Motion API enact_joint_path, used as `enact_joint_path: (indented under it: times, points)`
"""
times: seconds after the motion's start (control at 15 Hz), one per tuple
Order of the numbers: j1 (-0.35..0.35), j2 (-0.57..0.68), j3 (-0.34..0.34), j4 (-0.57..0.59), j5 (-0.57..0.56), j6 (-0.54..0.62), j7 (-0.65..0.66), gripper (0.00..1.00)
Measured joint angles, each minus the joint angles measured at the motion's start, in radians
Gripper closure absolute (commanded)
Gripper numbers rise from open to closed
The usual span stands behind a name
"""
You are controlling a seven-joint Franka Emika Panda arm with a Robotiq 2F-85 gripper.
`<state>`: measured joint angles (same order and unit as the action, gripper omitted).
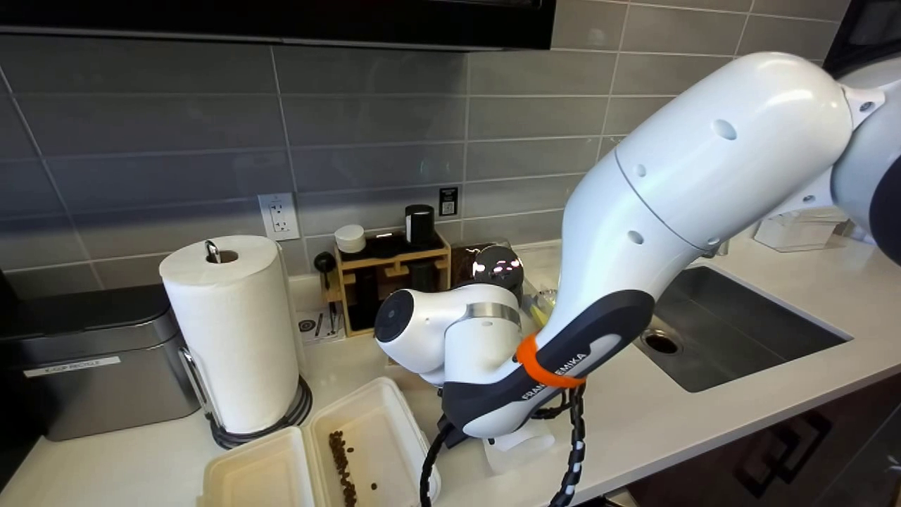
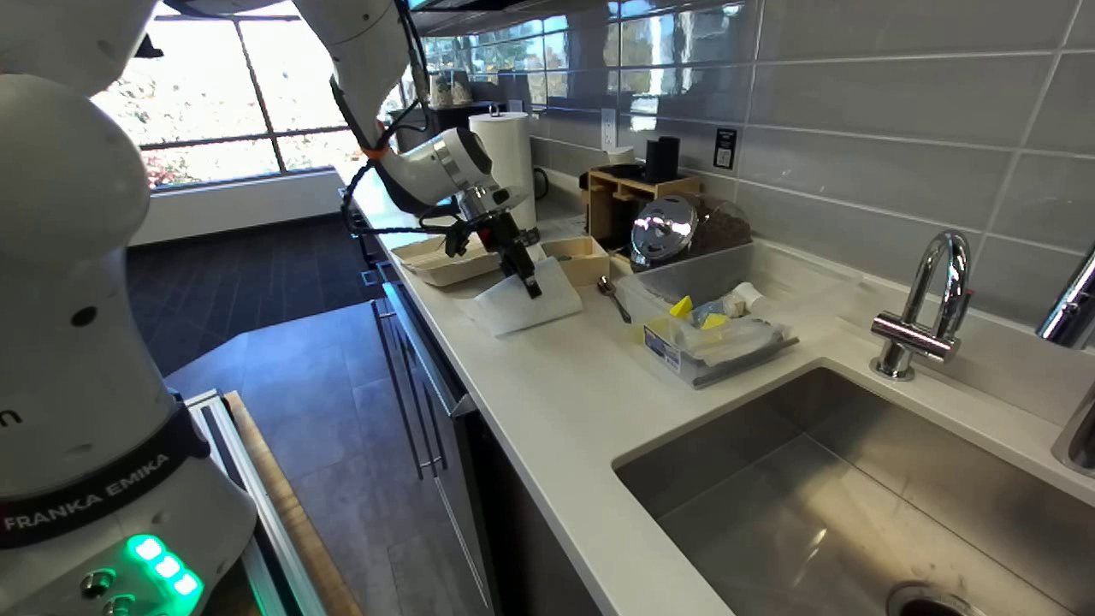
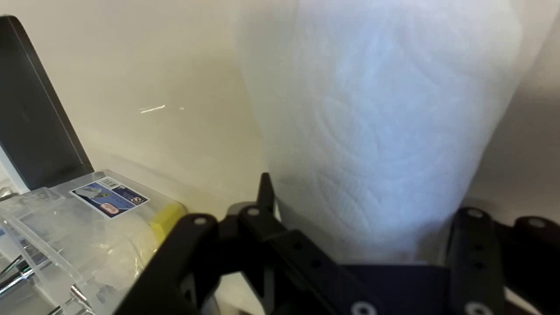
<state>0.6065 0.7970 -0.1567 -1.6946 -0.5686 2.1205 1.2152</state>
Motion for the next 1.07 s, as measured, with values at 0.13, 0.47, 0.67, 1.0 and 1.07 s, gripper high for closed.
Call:
enact_joint_path:
  times: [0.13,0.47,0.67,1.0,1.07]
  points:
    - [0.0,-0.007,0.006,0.0,0.0,-0.001,0.0,0.24]
    - [-0.004,-0.024,0.013,-0.007,0.0,-0.002,0.0,0.33]
    - [-0.008,-0.027,0.019,-0.008,0.0,-0.009,0.0,0.34]
    - [-0.009,-0.03,0.031,-0.008,-0.003,-0.065,0.0,0.38]
    - [-0.009,-0.03,0.034,-0.008,-0.005,-0.078,0.0,0.41]
